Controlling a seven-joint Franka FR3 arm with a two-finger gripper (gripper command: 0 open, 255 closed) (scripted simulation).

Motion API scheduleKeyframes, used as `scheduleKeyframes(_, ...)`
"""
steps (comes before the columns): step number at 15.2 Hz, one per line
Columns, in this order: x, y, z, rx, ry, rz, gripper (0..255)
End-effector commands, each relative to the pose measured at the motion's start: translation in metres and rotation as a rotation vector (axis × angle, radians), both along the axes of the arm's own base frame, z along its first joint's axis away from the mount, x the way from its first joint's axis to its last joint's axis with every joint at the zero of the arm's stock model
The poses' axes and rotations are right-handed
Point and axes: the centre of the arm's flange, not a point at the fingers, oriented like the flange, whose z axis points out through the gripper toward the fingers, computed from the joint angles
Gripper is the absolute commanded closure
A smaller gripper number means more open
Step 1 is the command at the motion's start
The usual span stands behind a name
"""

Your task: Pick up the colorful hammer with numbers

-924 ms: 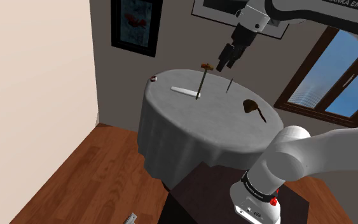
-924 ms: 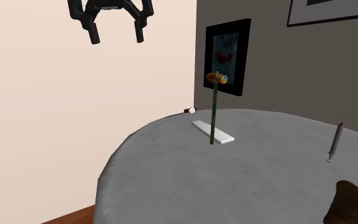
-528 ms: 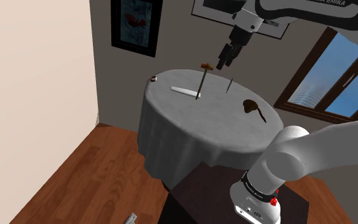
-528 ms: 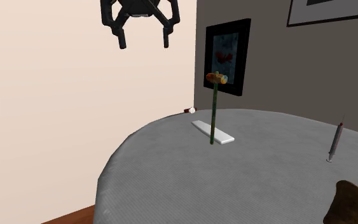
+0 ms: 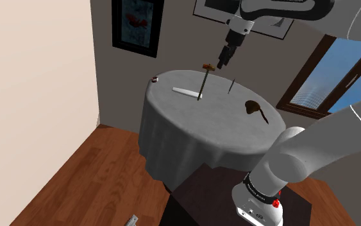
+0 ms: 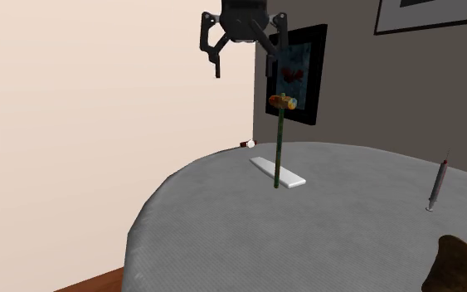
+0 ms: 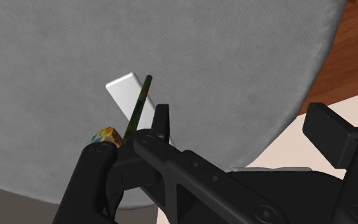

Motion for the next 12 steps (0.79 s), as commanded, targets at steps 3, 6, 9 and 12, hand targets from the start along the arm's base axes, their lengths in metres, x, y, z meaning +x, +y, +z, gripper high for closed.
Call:
scheduleKeyframes(3, 0.035, -0.041, -0.013, -0.002, 0.034, 0.057, 0)
scheduleKeyframes(6, 0.063, -0.071, -0.023, -0.002, 0.059, 0.097, 0)
scheduleKeyframes(9, 0.091, -0.1, -0.034, -0.002, 0.084, 0.137, 0)
scheduleKeyframes(12, 0.094, -0.103, -0.046, -0.002, 0.086, 0.141, 0)
